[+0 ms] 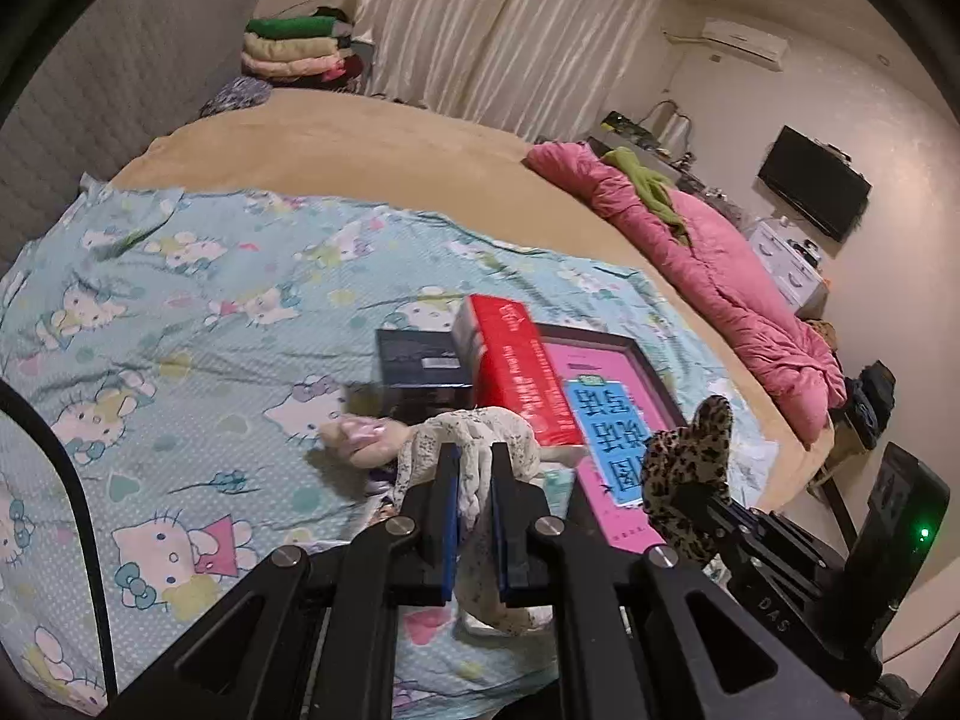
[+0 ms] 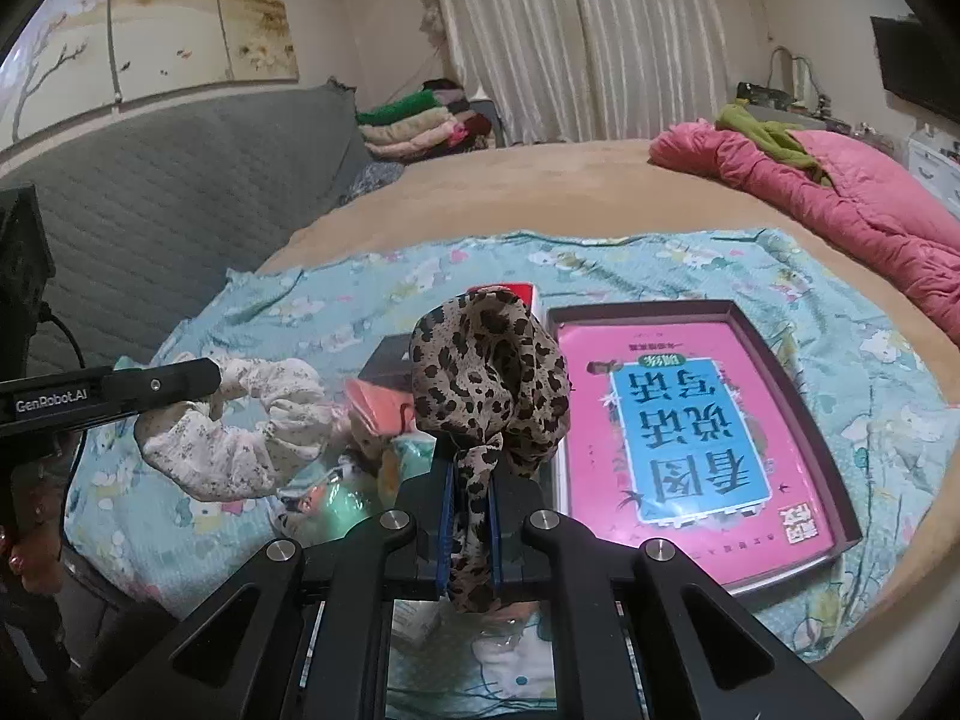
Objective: Organize soft objects
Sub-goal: 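Lift both scrunchies and carry them over the pink book box with both tools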
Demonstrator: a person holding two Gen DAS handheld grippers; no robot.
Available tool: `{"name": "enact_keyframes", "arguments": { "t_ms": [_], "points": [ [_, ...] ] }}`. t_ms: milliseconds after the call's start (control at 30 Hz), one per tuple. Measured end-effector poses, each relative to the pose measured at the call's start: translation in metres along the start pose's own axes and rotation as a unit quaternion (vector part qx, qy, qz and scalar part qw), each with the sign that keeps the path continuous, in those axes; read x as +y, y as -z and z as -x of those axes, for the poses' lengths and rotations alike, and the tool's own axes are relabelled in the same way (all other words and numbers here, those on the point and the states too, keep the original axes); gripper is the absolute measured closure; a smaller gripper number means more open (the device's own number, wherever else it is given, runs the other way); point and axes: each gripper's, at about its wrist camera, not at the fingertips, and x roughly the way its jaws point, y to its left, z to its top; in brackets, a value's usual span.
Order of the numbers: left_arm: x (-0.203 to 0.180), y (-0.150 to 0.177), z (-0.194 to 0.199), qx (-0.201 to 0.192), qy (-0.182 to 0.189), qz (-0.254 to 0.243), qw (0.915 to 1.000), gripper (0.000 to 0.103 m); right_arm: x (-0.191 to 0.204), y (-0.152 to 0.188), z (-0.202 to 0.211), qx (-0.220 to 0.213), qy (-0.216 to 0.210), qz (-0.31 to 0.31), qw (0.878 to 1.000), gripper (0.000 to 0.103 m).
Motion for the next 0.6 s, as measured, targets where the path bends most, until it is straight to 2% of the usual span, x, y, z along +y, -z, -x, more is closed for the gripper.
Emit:
{"name": "enact_keyframes", "arguments": {
  "t_ms": [600],
  "points": [
    [-0.085, -0.007, -0.014, 0.006, 0.027, -0.059, 0.9979, 0.094, -0.048, -0.003, 0.034, -0.045, 0.042, -0.067, 0.996, 0.094]
  ]
}}
